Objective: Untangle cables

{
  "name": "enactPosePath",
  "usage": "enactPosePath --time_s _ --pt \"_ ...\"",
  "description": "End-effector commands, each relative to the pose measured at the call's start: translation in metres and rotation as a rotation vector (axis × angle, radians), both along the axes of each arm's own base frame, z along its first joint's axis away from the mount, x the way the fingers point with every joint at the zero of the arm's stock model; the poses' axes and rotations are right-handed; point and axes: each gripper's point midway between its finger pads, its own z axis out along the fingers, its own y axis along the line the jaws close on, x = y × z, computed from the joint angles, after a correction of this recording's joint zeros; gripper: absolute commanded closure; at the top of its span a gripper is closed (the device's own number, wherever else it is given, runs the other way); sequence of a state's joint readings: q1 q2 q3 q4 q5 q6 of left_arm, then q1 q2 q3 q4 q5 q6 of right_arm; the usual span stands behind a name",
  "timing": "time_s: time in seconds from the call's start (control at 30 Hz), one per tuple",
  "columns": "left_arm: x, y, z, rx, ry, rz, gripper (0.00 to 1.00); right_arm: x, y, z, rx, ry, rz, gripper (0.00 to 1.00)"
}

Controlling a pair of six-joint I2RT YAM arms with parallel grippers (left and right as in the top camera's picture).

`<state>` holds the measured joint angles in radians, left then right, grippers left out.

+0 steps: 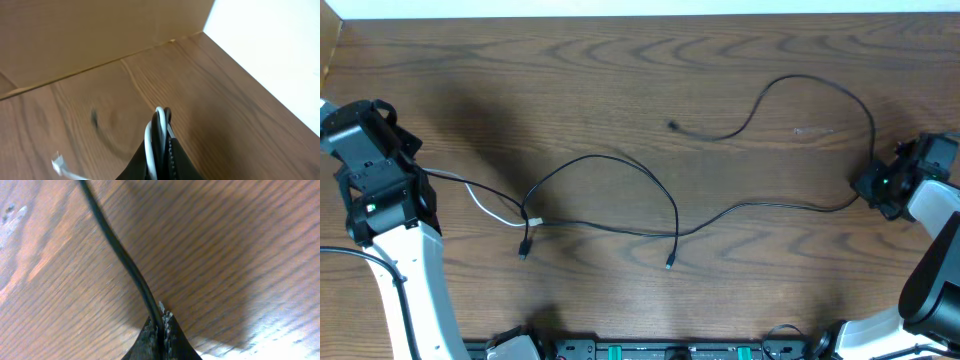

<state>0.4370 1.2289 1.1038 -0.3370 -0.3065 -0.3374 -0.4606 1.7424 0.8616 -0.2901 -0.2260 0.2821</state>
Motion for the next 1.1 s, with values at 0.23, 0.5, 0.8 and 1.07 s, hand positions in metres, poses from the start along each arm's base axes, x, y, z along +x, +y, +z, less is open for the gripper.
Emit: enactPosePath --time_s 0.23,0.5,0.8,1.07 --pt "0.047 -0.073 -0.003 -0.218 -0.105 -0.458 0.92 0.019 0.068 0.015 0.185 -0.120 0.250 0.12" --pt "0.066 -0.132 -0.012 -0.249 -0.079 -0.804 0.92 0.025 0.131 0.024 0.247 -0.167 0.470 0.01" --pt "0.070 -0.228 -0.023 -0.161 -0.008 -1.249 0.92 0.033 0.229 0.050 0.322 -0.326 0.807 0.01" --pt "0.040 -0.322 -0.059 0.014 0.169 -1.670 0.92 0.017 0.329 0.098 0.472 -0.559 1.146 0.01"
